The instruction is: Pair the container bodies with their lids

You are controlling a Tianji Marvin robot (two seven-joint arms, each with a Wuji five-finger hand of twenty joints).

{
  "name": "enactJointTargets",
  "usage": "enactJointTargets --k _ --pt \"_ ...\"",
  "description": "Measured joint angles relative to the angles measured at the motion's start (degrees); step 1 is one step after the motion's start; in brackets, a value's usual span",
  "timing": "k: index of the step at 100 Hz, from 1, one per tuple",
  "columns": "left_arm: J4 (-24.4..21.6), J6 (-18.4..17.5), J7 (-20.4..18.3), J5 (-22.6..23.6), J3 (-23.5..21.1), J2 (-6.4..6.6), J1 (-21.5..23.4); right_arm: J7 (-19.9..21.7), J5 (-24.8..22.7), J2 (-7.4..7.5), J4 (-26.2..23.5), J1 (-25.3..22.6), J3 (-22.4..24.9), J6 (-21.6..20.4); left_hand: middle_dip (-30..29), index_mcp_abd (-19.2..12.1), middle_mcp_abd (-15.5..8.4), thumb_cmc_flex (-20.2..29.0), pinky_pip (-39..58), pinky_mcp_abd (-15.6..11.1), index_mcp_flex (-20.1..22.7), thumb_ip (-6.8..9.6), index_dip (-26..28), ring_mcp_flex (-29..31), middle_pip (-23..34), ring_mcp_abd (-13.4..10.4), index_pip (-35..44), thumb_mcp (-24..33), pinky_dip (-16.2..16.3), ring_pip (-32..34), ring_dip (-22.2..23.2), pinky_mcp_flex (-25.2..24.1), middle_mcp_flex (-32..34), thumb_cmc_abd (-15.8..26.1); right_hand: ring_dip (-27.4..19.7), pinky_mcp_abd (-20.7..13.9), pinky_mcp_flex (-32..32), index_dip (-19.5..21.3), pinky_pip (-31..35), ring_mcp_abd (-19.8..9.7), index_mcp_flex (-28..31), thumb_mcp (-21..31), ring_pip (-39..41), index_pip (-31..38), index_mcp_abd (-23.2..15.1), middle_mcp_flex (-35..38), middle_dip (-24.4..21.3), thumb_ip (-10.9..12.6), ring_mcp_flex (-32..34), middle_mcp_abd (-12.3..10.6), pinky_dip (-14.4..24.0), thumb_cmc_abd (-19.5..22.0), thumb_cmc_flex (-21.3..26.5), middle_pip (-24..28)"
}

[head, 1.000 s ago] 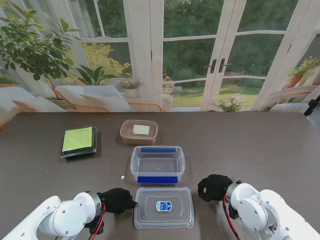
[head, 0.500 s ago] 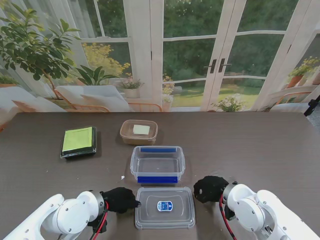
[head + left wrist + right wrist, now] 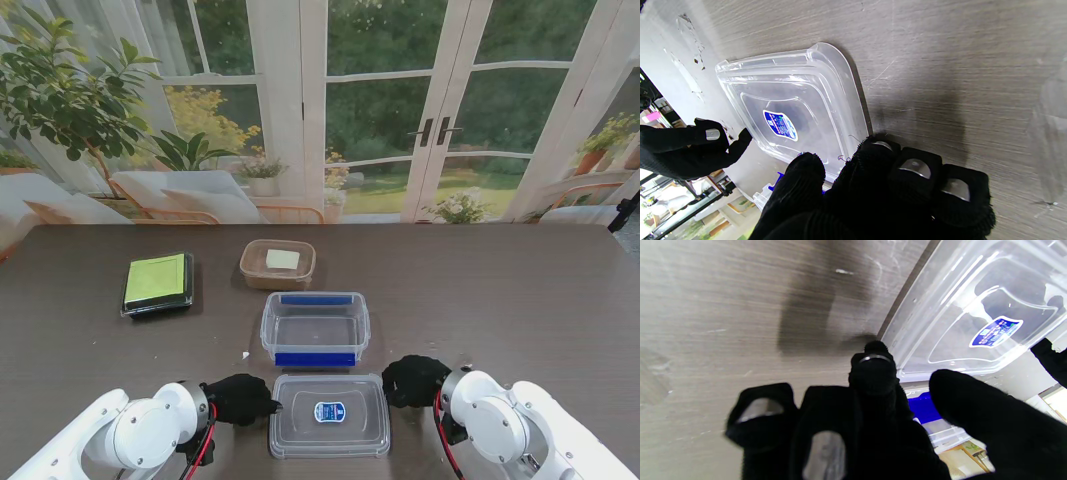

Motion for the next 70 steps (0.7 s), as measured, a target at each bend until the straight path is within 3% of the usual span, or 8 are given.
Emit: enactJointTargets --k 70 --pt "-3.02 -2.66 0.59 2.27 -3.52 -0.10 3.43 -3.79 5.47 -1.05 -0.10 -3.95 2.67 -0.26 0.00 1.08 0.39 0.00 0.00 0.50 -0.14 0.00 0.00 0.00 -0.02 0.24 -0.41 0.00 0.00 0.01 -0.01 -0.26 0.10 0.00 -0.46 1.42 0.00 -0.52 0.00 0.67 -0.09 0.00 0.00 -2.19 -0.76 0.00 0.01 0.00 0.00 0.42 -0.95 0.00 0.08 -0.11"
